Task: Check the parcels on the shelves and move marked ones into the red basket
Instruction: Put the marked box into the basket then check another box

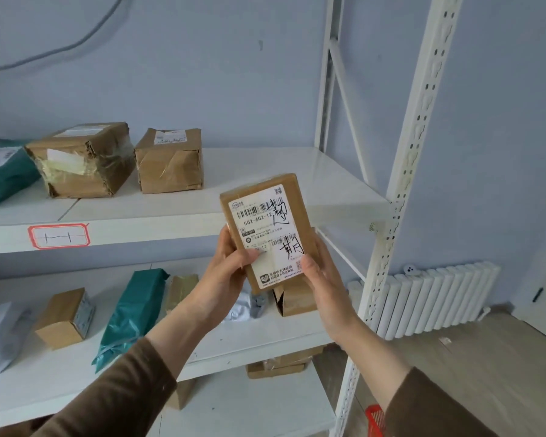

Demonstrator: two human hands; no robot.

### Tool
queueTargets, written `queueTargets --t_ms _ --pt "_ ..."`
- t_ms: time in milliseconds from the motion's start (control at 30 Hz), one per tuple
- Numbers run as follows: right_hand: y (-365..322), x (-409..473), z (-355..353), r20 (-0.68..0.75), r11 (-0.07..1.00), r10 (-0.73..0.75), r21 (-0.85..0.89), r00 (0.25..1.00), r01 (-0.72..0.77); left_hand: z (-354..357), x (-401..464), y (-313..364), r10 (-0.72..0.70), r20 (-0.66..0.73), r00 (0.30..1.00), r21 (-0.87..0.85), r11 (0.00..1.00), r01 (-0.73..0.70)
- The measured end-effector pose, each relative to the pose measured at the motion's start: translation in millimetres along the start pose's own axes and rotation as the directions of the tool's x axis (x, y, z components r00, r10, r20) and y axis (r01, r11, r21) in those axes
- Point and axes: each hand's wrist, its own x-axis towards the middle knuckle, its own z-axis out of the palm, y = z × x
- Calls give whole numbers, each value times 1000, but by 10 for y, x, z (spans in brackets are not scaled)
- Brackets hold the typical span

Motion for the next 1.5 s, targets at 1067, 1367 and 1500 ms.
queueTargets --t_ms 1067,1367,1500 --pt "728 -2156 -4633 -488 770 632 305 602 -560 4214 32 -3334 -632 163 758 -146 744 652" --pt "1417 -2220 -5531 -419 639 762 361 494 -679 4779 159 -4193 -732 156 663 -164 643 748" --pt "1862 -2081 -5790 -374 590 805 413 461 -694 4845 384 -4706 -799 129 587 -177 564 807"
